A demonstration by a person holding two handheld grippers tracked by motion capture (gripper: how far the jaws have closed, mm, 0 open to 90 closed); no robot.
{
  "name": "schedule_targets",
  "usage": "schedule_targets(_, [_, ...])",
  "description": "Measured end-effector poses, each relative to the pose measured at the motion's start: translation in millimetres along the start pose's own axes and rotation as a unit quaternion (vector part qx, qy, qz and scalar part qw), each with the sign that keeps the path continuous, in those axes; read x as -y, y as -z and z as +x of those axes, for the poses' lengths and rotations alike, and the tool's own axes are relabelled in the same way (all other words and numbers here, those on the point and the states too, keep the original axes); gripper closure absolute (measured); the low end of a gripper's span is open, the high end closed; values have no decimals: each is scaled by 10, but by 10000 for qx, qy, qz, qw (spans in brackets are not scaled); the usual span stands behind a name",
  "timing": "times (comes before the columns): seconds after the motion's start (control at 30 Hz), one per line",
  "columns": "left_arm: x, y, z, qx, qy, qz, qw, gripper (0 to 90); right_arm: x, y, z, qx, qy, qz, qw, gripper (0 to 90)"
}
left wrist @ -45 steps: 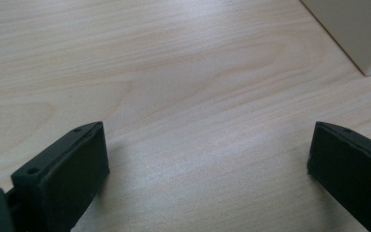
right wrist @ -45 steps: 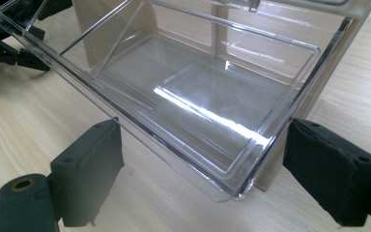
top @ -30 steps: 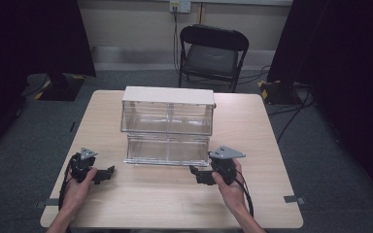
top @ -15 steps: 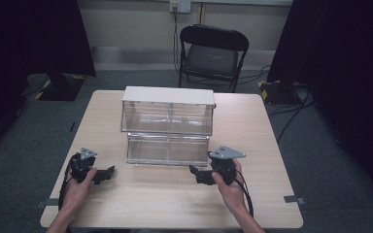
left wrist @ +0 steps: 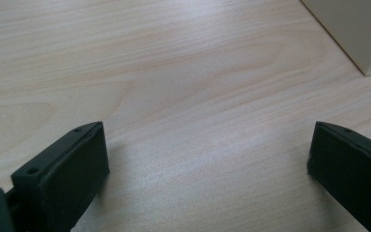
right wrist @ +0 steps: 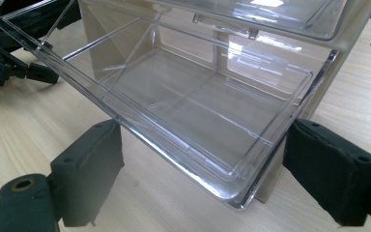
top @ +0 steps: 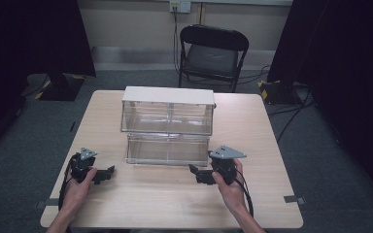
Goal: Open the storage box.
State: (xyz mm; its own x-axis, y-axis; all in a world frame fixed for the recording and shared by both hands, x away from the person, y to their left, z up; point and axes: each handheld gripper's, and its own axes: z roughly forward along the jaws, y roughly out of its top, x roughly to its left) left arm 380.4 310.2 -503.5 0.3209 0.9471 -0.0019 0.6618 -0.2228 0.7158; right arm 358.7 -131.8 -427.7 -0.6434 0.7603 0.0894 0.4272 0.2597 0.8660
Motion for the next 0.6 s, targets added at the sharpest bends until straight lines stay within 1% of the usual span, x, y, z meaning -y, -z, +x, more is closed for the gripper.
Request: schedule_targets(0.6, [0, 0, -1, -11, 1, -1, 10000, 3, -24, 23, 7, 23, 0, -37, 10000, 135])
